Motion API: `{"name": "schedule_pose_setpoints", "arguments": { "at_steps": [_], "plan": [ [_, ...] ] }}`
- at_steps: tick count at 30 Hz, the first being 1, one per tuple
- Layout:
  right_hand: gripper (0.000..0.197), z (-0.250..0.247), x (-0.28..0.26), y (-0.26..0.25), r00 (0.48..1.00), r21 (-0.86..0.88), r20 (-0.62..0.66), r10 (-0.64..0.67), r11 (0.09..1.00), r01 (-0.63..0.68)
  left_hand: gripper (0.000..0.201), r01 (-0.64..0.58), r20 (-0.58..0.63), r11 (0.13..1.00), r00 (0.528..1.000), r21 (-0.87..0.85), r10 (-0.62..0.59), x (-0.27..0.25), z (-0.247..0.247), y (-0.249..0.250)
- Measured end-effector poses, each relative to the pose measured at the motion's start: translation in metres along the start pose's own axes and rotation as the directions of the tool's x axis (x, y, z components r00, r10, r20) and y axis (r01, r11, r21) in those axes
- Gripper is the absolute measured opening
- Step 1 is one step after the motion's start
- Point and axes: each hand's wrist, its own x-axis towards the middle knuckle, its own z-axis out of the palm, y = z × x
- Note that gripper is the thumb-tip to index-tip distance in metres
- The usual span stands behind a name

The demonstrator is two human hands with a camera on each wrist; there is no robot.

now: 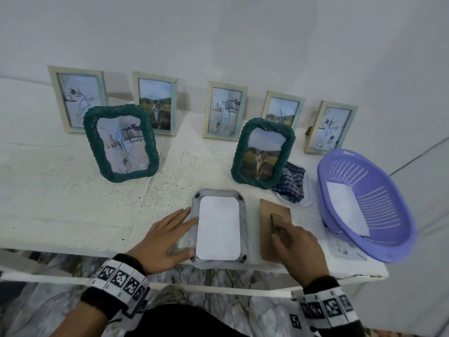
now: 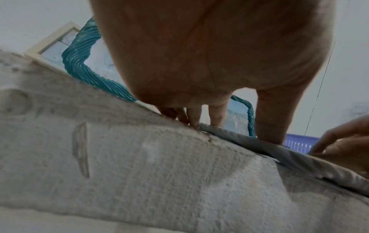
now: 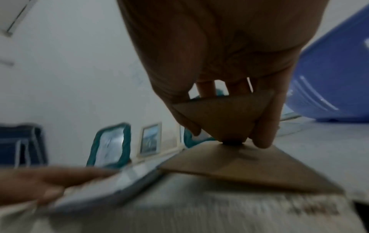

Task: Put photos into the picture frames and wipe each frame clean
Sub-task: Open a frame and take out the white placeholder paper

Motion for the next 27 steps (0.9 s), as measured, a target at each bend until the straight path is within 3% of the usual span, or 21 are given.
{"name": "schedule_pose_setpoints", "arguments": {
  "at_steps": [4, 8, 11, 14, 17, 20, 27],
  "plan": [
    [0.047, 0.032, 0.003, -0.006, 0.997, -0.33, 0.07, 0.026, 0.944, -0.002, 0.085, -0.007, -0.015, 1.0, 1.0, 0.003, 0.007, 0.0, 0.001, -0.001],
    [0.047, 0.033, 0.005, -0.011, 0.999, -0.464, 0.032, 0.037, 0.886, -0.018, 0.084, -0.009, -0.022, 1.0, 1.0, 0.009, 0.009, 0.0, 0.001, 0.0],
    [0.042, 0.03, 0.006, -0.021, 1.0, -0.427, -0.013, -0.013, 0.904, 0.006, 0.084, -0.013, -0.032, 1.0, 0.999, -0.005, 0.013, 0.0, 0.002, 0.001],
    [0.027, 0.037, 0.003, -0.043, 0.955, -0.275, -0.032, -0.294, 0.922, 0.274, 0.082, -0.01, -0.032, 1.0, 0.999, -0.01, 0.01, 0.0, 0.001, 0.001],
    [0.034, 0.053, 0.0, -0.064, 0.877, -0.151, 0.103, -0.47, 0.864, 0.48, 0.082, -0.006, -0.025, 1.0, 1.0, -0.005, 0.006, 0.0, 0.0, 0.002],
    [0.037, 0.063, 0.001, -0.072, 0.844, -0.184, 0.218, -0.489, 0.829, 0.528, 0.085, -0.007, -0.021, 1.0, 1.0, -0.008, 0.006, -0.001, -0.001, 0.004],
    [0.027, 0.068, 0.001, -0.07, 0.836, -0.173, 0.211, -0.507, 0.822, 0.543, 0.081, 0.001, -0.022, 1.0, 1.0, -0.012, -0.001, -0.001, -0.001, 0.004]
  ]
}}
